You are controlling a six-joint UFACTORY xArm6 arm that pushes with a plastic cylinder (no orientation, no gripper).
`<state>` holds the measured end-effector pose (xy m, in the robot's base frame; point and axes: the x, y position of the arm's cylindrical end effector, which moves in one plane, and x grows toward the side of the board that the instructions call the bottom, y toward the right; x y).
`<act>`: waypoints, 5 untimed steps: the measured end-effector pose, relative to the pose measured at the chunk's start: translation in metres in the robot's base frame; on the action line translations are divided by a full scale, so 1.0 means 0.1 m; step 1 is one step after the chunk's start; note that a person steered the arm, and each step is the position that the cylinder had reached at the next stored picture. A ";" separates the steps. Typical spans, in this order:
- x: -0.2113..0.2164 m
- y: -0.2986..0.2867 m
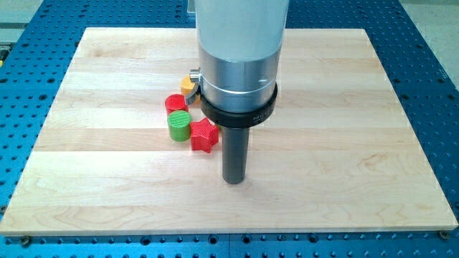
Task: Place the red star right to the green circle
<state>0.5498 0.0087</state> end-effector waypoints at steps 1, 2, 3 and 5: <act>-0.24 -0.02; -0.23 -0.03; -0.22 -0.17; -0.51 -0.27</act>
